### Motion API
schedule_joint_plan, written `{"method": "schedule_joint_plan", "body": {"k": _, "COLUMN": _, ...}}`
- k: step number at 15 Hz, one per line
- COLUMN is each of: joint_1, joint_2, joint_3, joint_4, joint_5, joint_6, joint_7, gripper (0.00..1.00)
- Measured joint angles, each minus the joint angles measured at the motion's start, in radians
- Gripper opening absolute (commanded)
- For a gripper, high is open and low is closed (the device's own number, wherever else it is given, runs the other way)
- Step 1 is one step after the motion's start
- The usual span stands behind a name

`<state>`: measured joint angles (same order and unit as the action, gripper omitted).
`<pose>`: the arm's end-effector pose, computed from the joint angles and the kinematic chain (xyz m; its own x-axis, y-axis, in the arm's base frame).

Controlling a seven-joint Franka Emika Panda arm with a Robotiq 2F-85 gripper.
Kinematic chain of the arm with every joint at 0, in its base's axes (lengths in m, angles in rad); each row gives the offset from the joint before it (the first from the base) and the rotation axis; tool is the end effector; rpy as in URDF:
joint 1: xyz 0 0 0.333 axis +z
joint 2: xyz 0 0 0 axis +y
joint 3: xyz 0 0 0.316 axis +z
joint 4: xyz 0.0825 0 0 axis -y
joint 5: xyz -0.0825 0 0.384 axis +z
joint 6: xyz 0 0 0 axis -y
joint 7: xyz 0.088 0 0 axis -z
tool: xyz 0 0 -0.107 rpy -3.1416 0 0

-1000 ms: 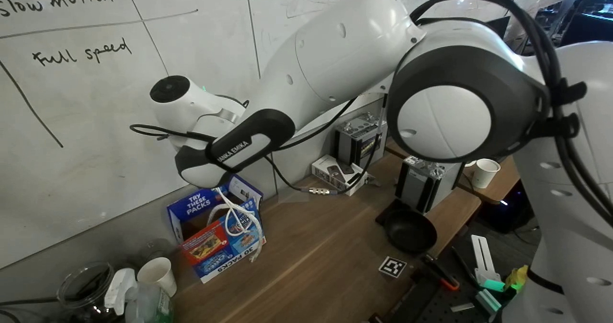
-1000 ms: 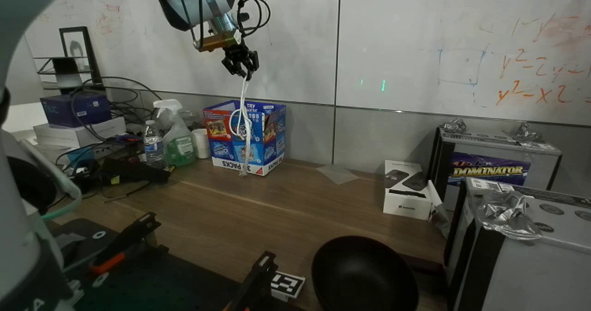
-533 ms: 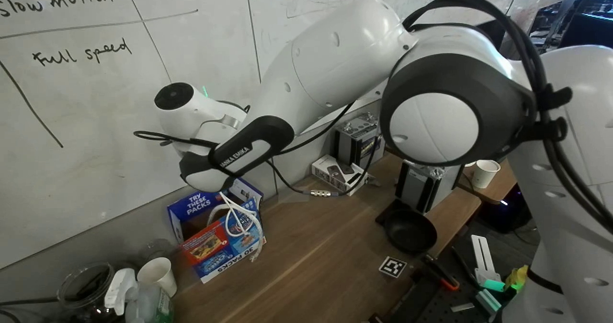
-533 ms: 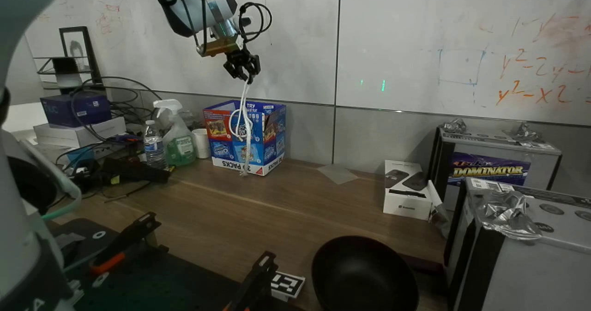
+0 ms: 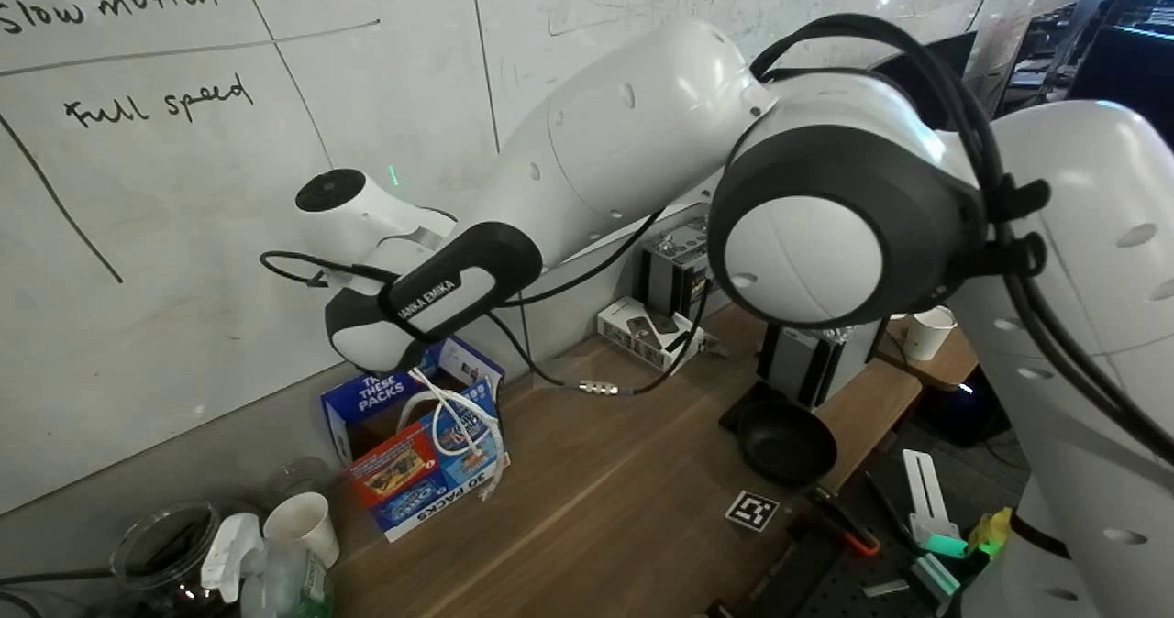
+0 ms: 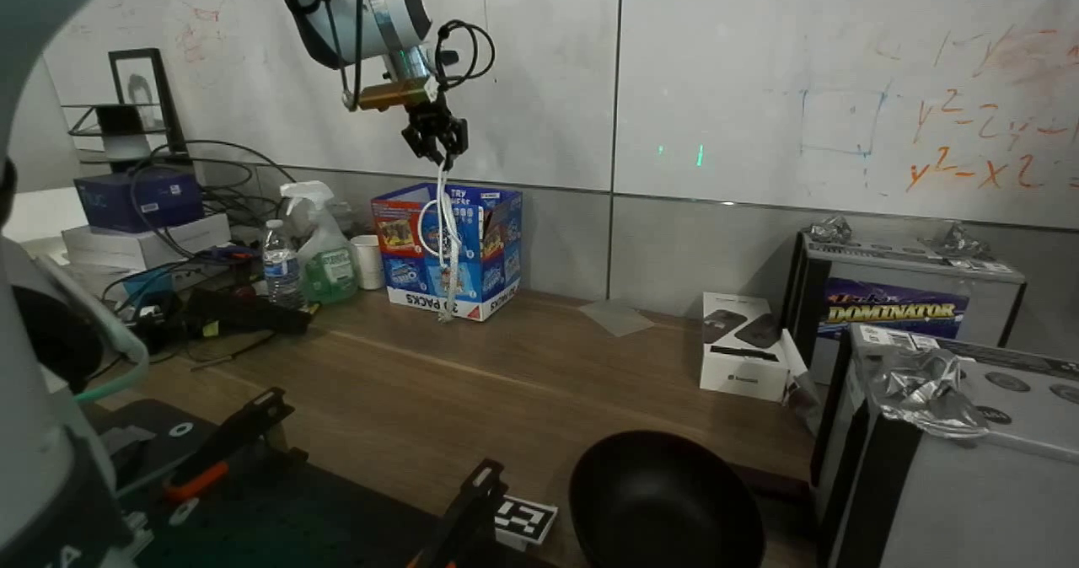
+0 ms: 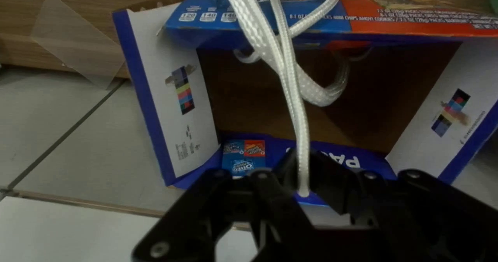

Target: Pick up the white ropes and put them in the box

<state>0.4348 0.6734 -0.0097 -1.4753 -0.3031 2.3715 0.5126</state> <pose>0.6732 0.3026 0.3035 0.9480 0.1244 0.2930 0.0898 -0.9876 0.1286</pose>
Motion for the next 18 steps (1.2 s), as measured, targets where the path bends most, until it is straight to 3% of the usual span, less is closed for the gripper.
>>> {"method": "schedule_joint_plan", "body": {"k": 5, "joint_1": -0.066, "joint_2": 0.191, "joint_3": 0.011, "joint_4": 0.221, "joint_5": 0.080, "joint_6": -0.055, "joint_7": -0.109, "gripper": 0.10}}
{"method": "schedule_joint_plan", "body": {"k": 9, "joint_1": -0.078, "joint_2": 0.302, "joint_3": 0.011, "joint_4": 0.392, "joint_5": 0.099, "joint_6": -0.134, "joint_7": -0.136, "gripper": 0.10}}
{"method": "schedule_joint_plan", "body": {"k": 10, "joint_1": -0.077, "joint_2": 0.324, "joint_3": 0.014, "joint_4": 0.436, "joint_5": 0.099, "joint_6": -0.163, "joint_7": -0.137, "gripper": 0.36}}
{"method": "schedule_joint_plan", "body": {"k": 12, "joint_1": -0.073, "joint_2": 0.362, "joint_3": 0.024, "joint_4": 0.523, "joint_5": 0.099, "joint_6": -0.246, "joint_7": -0.140, "gripper": 0.42}}
{"method": "schedule_joint_plan", "body": {"k": 18, "joint_1": -0.052, "joint_2": 0.442, "joint_3": 0.039, "joint_4": 0.738, "joint_5": 0.100, "joint_6": -0.534, "joint_7": -0.140, "gripper": 0.88}}
